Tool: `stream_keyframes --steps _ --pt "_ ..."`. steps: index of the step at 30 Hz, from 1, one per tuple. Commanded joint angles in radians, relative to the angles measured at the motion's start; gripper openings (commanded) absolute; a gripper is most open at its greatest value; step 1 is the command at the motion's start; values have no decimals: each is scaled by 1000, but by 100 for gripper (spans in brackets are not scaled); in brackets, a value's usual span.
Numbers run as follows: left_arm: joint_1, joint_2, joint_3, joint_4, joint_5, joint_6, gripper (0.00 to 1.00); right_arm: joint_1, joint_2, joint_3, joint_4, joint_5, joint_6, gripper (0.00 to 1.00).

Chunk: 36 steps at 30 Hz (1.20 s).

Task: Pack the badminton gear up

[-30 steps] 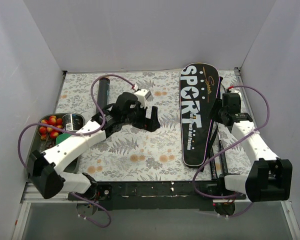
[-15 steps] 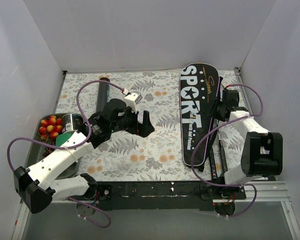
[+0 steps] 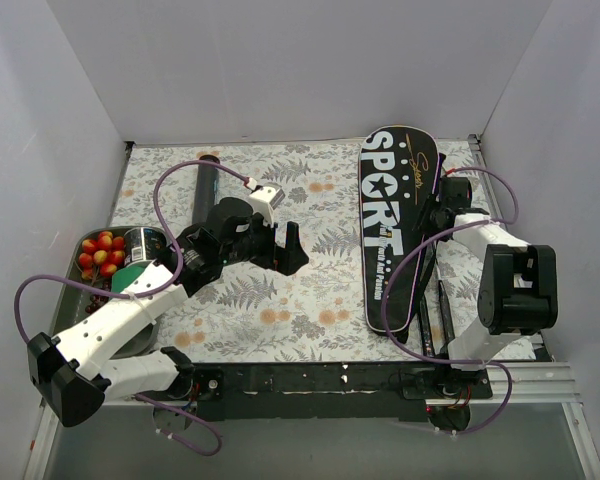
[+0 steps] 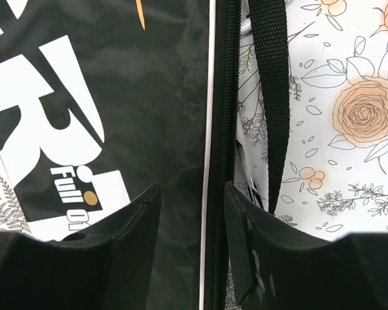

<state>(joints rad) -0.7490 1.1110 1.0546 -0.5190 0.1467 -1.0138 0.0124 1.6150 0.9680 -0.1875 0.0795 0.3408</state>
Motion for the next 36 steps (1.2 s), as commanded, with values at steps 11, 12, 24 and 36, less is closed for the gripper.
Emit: stream_keyframes --steps 11,12,24,36 --pt "0 3 13 -9 -12 27 98 -3 60 37 59 -1 1 46" --pt "0 4 15 -10 -10 29 98 -3 60 37 65 -9 1 41" --pt "0 -19 7 -21 -22 29 98 -2 60 25 74 -26 3 1" --pt "0 -24 59 -98 -15 70 98 83 -138 47 31 -107 56 1"
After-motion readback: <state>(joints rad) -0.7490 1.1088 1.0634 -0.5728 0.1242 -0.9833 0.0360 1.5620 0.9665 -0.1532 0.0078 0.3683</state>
